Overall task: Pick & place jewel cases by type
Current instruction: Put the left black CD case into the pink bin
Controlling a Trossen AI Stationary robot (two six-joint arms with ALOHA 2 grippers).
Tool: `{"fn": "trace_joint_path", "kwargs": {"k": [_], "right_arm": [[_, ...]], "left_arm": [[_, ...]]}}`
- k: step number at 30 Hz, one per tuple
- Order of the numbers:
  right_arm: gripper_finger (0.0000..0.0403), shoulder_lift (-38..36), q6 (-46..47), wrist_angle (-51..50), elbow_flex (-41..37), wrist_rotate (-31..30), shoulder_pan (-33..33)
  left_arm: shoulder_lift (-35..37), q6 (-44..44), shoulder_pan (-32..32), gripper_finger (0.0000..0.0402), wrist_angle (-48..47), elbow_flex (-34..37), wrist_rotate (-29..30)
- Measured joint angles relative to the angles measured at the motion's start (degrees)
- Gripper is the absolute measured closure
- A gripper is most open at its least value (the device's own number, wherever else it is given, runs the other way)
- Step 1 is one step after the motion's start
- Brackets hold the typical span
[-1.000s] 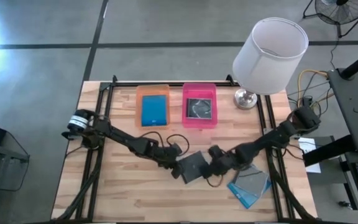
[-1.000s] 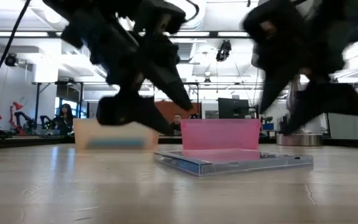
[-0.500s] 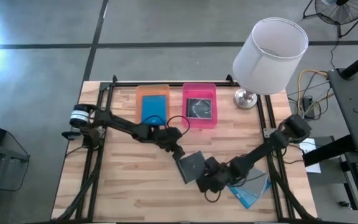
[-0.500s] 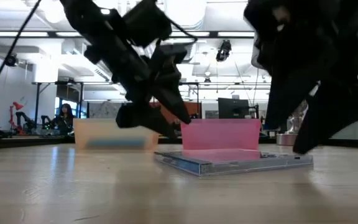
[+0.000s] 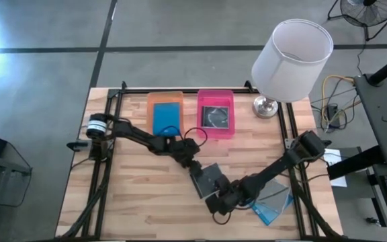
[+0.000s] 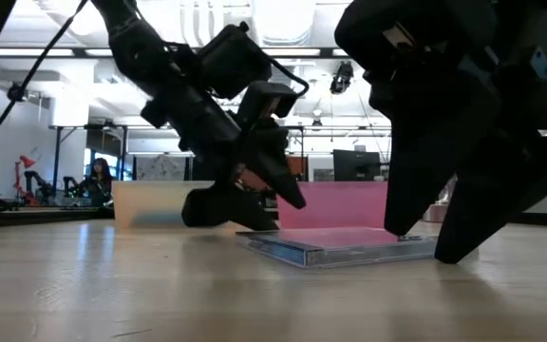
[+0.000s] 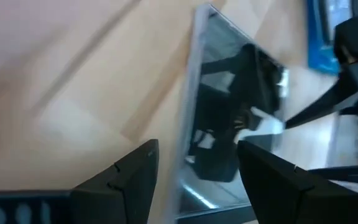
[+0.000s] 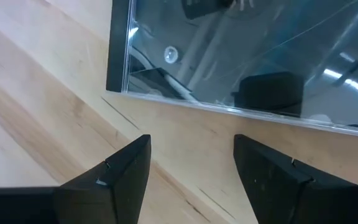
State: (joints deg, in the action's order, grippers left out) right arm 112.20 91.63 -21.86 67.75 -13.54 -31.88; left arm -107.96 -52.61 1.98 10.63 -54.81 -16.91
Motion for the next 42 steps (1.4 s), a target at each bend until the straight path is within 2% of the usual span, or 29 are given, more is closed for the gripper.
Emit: {"fn": "trace_joint_path", "kwargs": {"k": [7,13,18,21,27,36,42], "right_arm": [[0.0177,1.61,-1.65,-0.28,1.08,-0.43,0.0],[0.0177,1.51,-3.38,0.23,-0.02,-3.79,-0.15],[0.0177,1.3,-7.19,-0.16,-0.27,-2.73,-0.24],[0.0177,1.27,-8.35,-0.45,-0.38,-0.37,-0.62],[0.0177,1.27,-9.37,-0.4,-0.62,-0.37,-2.01],[0.0177,1.31,-9.49,-0.84,-0.68,-2.98,-2.6],[0.0177,1.33,-8.5,-1.17,-0.71,-4.66,-3.28]], "left_arm": [[-2.73,-4.78,-0.04,0.02,5.89,-0.07,-5.67],[-1.65,-6.11,-0.1,0.02,4.64,-1.16,-9.72],[-1.41,-8.07,-0.2,0.0199,4.88,-3.12,-10.07],[-1.09,-10.45,-0.16,0.0199,7.76,-3.8,-11.03],[-0.63,-17.22,0.71,0.02,19.74,-5.69,-15.9],[-1.57,-19.25,6.39,0.02,20.31,-8.19,-11.63],[-1.8,-20.57,7.67,0.02,21.09,-8.03,-8.79]]}}
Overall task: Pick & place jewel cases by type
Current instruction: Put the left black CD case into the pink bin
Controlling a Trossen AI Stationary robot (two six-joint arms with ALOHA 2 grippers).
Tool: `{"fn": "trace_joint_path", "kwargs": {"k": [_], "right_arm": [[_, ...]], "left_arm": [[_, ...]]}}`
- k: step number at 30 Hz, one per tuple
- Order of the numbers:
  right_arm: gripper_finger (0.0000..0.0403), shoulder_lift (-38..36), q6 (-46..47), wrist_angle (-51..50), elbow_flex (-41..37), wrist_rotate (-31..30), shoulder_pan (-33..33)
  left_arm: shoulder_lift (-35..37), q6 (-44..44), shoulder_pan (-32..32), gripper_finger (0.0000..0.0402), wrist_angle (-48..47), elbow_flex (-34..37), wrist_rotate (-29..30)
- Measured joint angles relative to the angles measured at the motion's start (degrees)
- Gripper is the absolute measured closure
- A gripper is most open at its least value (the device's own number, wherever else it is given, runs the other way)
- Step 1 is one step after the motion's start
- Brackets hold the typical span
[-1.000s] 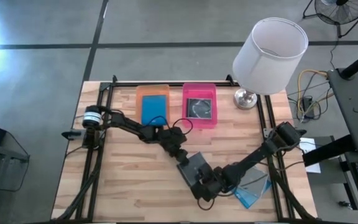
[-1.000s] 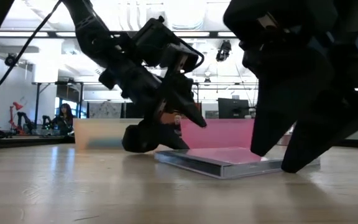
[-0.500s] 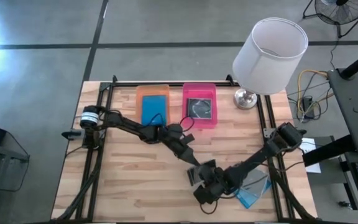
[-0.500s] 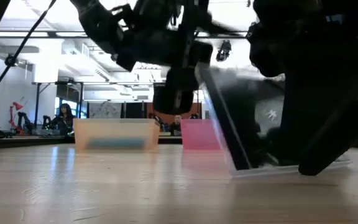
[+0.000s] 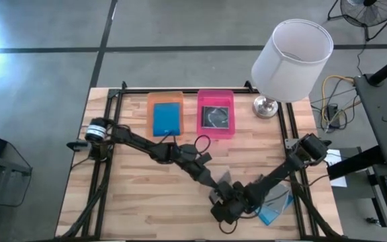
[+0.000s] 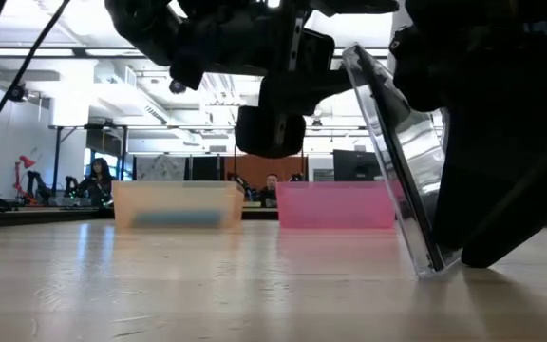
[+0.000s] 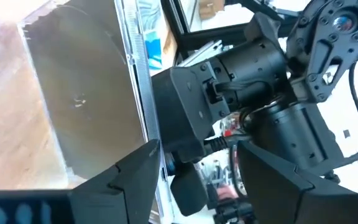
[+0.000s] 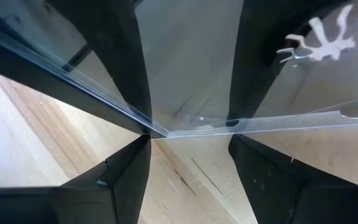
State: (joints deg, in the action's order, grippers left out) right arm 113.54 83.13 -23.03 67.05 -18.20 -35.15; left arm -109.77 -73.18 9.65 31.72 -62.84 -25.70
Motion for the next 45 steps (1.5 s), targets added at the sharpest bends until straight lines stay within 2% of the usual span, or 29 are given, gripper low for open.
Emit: {"fn": "trace_joint_path", "kwargs": {"k": [7,13,20,30,32,34,39,45], "right_arm": [[0.0177,0.09,2.87,0.7,-0.15,-3.53,-1.46],[0.0177,-0.04,10.76,-1.09,-0.2,-8.88,-4.48],[0.0177,-0.1,14.8,-2.1,-0.26,-10.01,-6.55],[0.0177,-0.42,15.43,-2.75,-0.2,-9.15,-7.35],[0.0177,-0.42,15.28,-2.75,-0.2,-9.08,-7.35],[0.0177,-0.44,15.04,-2.75,-0.2,-9.06,-7.37],[0.0177,-0.44,15.0,-2.71,-0.17,-8.98,-7.37],[0.0177,-0.44,15.11,-2.61,-0.15,-8.91,-7.39]], "left_arm": [[-0.26,-1.72,0.4,0.02,3.31,0.25,2.62],[-2.63,-3.74,1.96,0.02,7.18,-0.13,4.84],[-5.89,-7.44,3.13,0.02,11.66,-2.15,4.71],[-5.34,-5.19,2.4,0.02,10.67,-2.6,3.8],[-5.32,-4.67,2.1,0.02,10.73,-2.59,1.66],[-5.22,-2.76,1.77,0.02,10.44,-2.59,-0.39],[-3.53,2.96,0.91,0.02,5.22,-2.59,-1.28],[-3.8,5.32,0.46,0.0199,8.84,-2.37,-1.66]]}}
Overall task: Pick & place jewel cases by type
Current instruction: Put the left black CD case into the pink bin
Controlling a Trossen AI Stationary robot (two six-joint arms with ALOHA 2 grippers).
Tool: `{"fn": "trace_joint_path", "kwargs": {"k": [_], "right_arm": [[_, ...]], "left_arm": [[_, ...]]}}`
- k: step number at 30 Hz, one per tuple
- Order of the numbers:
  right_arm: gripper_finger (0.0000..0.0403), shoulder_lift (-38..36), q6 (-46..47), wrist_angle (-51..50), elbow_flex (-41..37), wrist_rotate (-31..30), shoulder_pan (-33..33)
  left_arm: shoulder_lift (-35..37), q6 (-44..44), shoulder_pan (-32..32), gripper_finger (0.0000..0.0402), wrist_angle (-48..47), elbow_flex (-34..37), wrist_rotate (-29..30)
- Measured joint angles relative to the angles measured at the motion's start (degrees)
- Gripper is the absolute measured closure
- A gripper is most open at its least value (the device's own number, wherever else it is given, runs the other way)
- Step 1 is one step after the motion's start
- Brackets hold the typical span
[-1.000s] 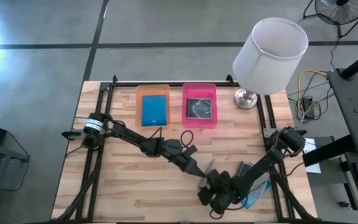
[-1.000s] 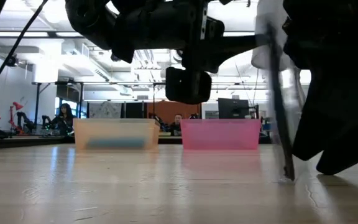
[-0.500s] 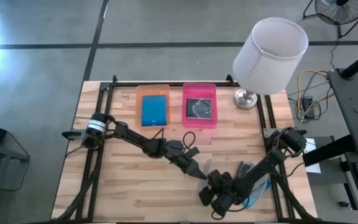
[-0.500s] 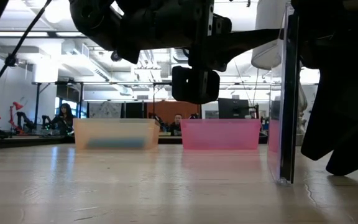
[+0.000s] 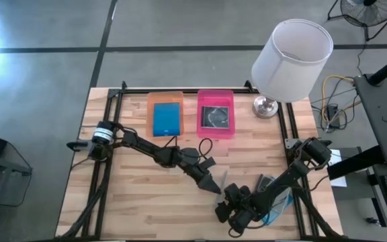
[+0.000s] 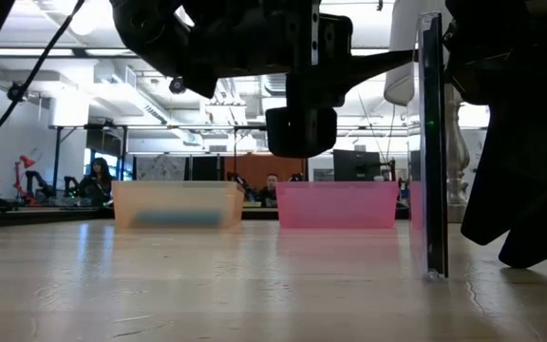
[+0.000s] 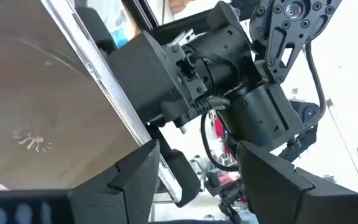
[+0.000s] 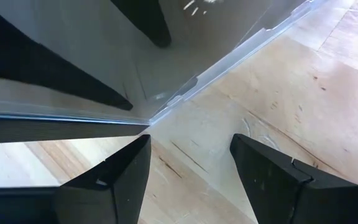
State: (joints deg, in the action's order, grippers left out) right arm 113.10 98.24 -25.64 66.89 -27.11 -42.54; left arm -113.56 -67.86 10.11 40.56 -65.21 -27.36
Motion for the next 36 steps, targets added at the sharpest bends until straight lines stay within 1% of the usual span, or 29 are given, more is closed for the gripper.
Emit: {"fn": "trace_joint_path", "kwargs": {"k": [4,11,13,19,24,27,28,31,34,36], "right_arm": [[0.0177,-0.02,0.13,0.1,0.0,0.02,0.0],[0.0177,-0.07,0.72,0.35,0.0,0.07,-0.04],[0.0177,-0.09,1.52,0.43,0.0,0.11,-0.11],[0.0177,-0.09,2.21,0.77,0.0,0.15,-0.22],[0.0177,-0.09,3.46,1.02,0.0,0.31,-0.26],[0.0177,-0.11,3.85,1.08,0.02,0.67,-0.24],[0.0177,-0.11,3.85,1.08,0.02,0.77,-0.22],[0.0177,-0.18,4.05,0.97,0.07,2.28,-0.11],[0.0177,-0.22,5.17,0.87,0.07,2.93,0.02],[0.0177,-0.22,6.02,0.7,0.1,2.95,0.08]], "left_arm": [[-0.04,2.3,0.37,0.0199,0.23,0.0,0.26],[-1.31,16.02,2.48,0.0199,1.5,-0.02,0.28],[-1.43,19.01,2.73,0.0199,1.48,-0.02,-0.5],[-1.55,26.58,2.3,0.02,1.16,-0.02,-5.32],[-2.11,32.45,1.96,0.02,1.24,0.0,-5.6],[-2.45,35.51,1.87,0.02,0.23,0.07,-4.72],[-2.52,36.54,1.83,0.02,-0.71,0.07,-3.49],[-2.55,36.19,1.3,0.02,-4.36,0.07,0.23],[-2.08,28.94,0.27,0.02,-7.8,0.07,1.38],[-1.6,25.53,-0.35,0.02,-9.96,-0.27,1.08]]}}
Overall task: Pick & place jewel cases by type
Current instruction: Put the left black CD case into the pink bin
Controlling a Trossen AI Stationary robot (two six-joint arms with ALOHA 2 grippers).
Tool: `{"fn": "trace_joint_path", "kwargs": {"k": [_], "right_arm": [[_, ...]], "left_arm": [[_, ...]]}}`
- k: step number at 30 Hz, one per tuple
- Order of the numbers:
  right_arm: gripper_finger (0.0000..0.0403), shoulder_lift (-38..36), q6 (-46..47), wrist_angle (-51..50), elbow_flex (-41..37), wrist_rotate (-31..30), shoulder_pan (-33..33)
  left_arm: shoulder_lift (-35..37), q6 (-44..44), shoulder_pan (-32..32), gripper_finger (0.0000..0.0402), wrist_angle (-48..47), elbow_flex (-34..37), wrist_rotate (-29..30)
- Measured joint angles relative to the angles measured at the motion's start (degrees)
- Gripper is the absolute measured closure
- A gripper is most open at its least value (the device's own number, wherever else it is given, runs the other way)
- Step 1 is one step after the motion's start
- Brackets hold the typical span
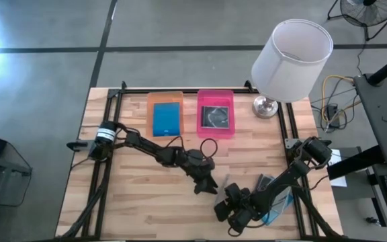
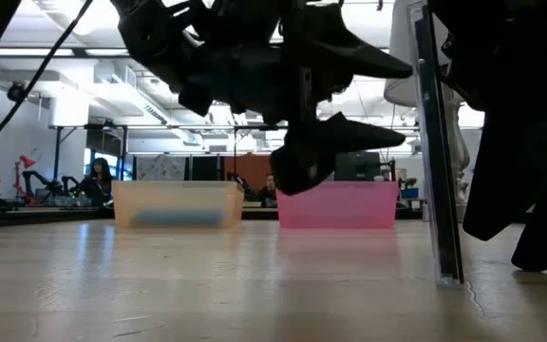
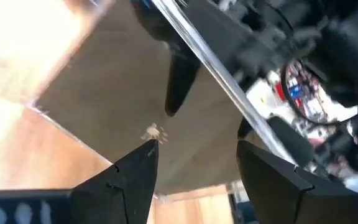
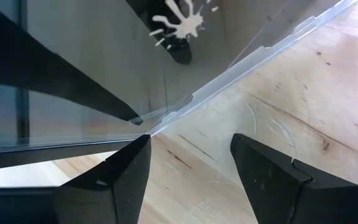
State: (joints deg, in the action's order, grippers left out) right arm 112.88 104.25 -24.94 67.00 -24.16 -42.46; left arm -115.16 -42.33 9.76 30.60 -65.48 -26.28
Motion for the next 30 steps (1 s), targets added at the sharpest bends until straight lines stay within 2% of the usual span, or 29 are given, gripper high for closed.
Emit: {"fn": "trace_joint_path", "kwargs": {"k": [7,14,20,30], "right_arm": [[0.0177,-0.02,-0.39,-0.25,0.05,0.42,0.28],[0.0177,0.0,-1.23,-0.5,0.05,0.39,0.46],[0.0177,0.0,-1.92,-0.78,0.05,0.35,0.46],[0.0177,0.11,-2.69,-0.84,0.0,-1.12,0.46]], "left_arm": [[2.98,-4.75,-0.29,0.02,-2.21,-0.28,-3.51],[3.18,-9.44,-1.26,0.02,-4.92,-2.06,-4.59],[3.2,-7.43,-1.22,0.02,-18.1,-4.96,-3.75],[3.27,-5.72,-2.11,0.02,-23.16,-9.88,-1.03]]}}
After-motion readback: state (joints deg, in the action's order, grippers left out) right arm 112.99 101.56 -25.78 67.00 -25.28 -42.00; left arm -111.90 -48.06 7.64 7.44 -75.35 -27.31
